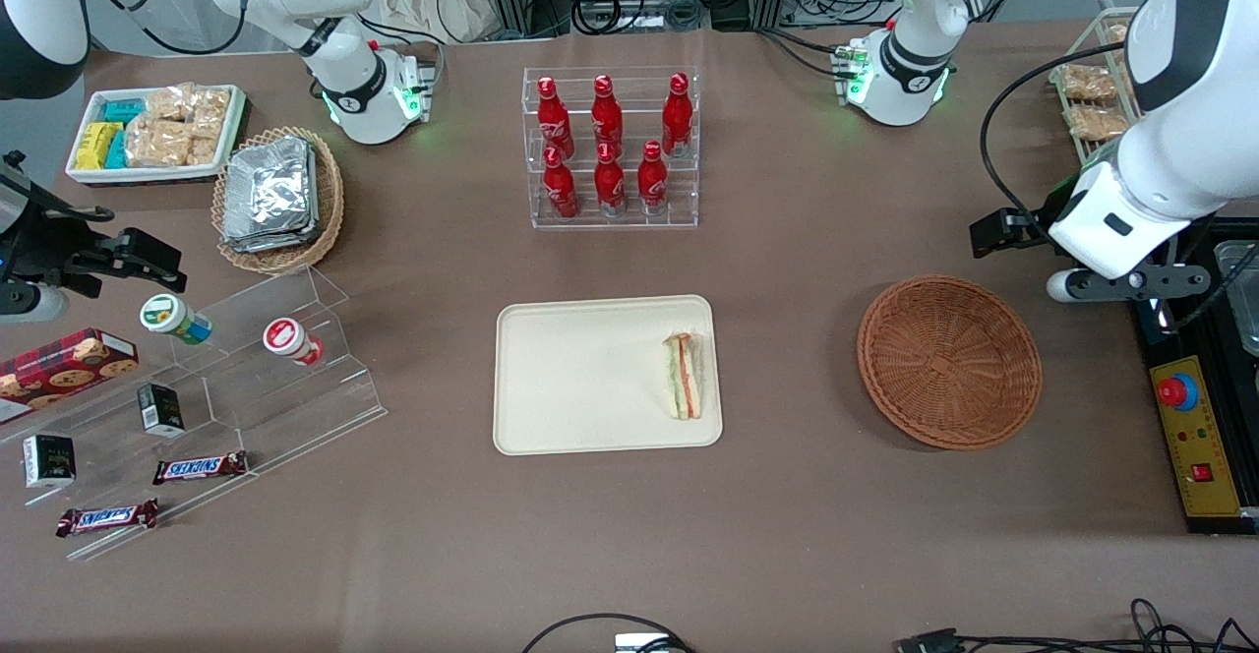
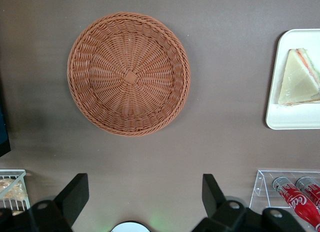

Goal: Place sandwich from basket to tray

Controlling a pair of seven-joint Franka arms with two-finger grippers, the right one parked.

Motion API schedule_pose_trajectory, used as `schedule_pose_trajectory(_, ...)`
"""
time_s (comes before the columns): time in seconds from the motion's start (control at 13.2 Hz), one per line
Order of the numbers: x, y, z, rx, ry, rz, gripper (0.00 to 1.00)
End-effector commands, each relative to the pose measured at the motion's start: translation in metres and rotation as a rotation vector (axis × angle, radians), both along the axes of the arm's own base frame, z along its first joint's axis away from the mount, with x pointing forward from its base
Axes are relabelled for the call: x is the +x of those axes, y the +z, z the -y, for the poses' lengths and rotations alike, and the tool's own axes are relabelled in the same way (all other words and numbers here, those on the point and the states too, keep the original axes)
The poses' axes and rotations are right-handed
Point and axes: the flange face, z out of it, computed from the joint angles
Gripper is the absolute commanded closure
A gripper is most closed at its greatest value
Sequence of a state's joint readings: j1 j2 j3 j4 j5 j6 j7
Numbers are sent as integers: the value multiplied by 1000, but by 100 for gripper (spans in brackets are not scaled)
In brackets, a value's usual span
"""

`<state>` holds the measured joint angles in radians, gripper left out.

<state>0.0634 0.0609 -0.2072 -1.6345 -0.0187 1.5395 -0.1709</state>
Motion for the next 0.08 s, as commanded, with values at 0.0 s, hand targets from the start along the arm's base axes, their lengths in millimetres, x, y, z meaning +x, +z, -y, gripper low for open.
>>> schedule_pose_trajectory(0.0,-4,3,-2,4,-3,17,0)
